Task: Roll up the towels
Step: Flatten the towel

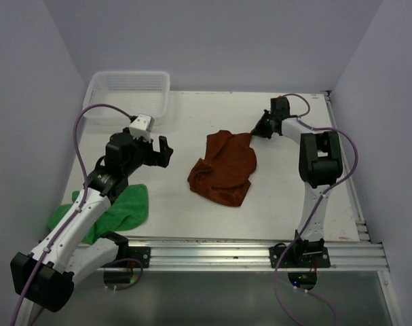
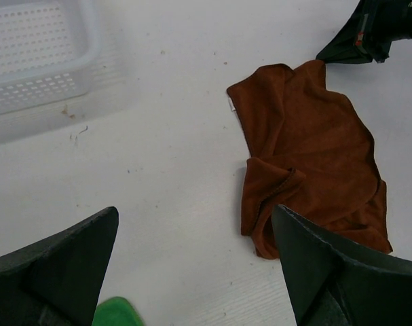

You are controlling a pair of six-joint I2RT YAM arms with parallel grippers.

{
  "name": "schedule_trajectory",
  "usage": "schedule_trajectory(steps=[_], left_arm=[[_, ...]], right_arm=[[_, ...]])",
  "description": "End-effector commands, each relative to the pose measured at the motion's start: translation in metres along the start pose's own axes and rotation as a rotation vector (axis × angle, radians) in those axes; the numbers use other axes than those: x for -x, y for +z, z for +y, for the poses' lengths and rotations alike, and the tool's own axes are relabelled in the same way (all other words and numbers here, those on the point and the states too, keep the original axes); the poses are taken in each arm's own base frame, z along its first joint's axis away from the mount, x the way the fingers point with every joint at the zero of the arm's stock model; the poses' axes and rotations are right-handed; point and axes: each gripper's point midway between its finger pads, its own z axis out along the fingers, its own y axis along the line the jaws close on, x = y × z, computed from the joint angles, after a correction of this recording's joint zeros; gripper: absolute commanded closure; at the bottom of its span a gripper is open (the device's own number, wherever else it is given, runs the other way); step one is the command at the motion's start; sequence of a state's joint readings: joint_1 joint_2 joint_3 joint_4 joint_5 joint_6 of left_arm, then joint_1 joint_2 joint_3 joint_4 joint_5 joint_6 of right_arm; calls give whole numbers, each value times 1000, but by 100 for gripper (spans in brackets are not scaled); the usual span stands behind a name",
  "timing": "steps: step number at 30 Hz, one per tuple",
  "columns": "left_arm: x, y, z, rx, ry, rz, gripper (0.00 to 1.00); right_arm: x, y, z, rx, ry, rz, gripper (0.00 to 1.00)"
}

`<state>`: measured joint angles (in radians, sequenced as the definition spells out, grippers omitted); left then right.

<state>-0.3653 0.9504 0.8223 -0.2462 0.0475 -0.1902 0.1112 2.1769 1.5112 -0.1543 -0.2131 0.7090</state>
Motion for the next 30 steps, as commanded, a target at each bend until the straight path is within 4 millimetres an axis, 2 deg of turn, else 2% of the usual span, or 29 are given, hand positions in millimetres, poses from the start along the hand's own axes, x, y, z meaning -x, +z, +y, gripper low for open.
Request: schedule_trajectory(steps=[1,2,3,4,5,6,8,9,10,11,12,13,14,15,16,18,19,21,25,28,30], left_arm=[[9,3,-16,-58,48,-40,1],[6,5,-20,-69,62,-26,1],[0,6,-30,-93,76,-6,1],[-2,7,-34,-100,84,3,1],[-7,11,-37,-100,98,21,1],[-12,12,-49,-123,119,38,1],[-20,17,-57,-110,137,69,1],[-28,16,-74,-143,159,93,2],[-30,16,-83,-150,164,98,2],[-40,16,-102,-169,173,122,2],[-45,16,-112,-181,177,132,2],[-57,20,-124,-194,185,161,2],[-67,17,-146,-227,196,171,2],[-71,18,-159,-245,200,167,2],[-88,25,-169,-244,222,204,2],[-102,26,-194,-259,242,209,6],[-112,34,-201,-239,260,228,9],[-121,36,-215,-218,288,210,9],[-145,50,-227,-204,291,232,10],[-154,58,-234,-207,292,235,12],[-151,62,-246,-229,284,203,13]], right_arm=[[29,-73,15,-85,-75,-89,100],[34,-87,11,-132,-89,-110,100],[41,-116,14,-142,-113,-160,100],[44,-129,4,-193,-115,-197,100],[45,-144,1,-205,-118,-224,100],[42,-164,-7,-222,-121,-249,100],[43,-185,-27,-276,-106,-283,100],[38,-201,-36,-289,-98,-299,100],[40,-210,-51,-319,-77,-310,100],[37,-215,-58,-320,-63,-312,100],[34,-221,-78,-342,-30,-315,100],[36,-233,-76,-320,-24,-345,100],[34,-237,-75,-301,-20,-343,100],[32,-240,-79,-303,-24,-340,100],[31,-246,-78,-299,-28,-340,100],[28,-250,-77,-292,-39,-329,100],[26,-253,-76,-284,-42,-331,100],[21,-255,-80,-285,-38,-326,100],[10,-254,-80,-254,-39,-315,100],[4,-251,-82,-244,-38,-303,100],[-1,-249,-86,-246,-37,-296,100]])
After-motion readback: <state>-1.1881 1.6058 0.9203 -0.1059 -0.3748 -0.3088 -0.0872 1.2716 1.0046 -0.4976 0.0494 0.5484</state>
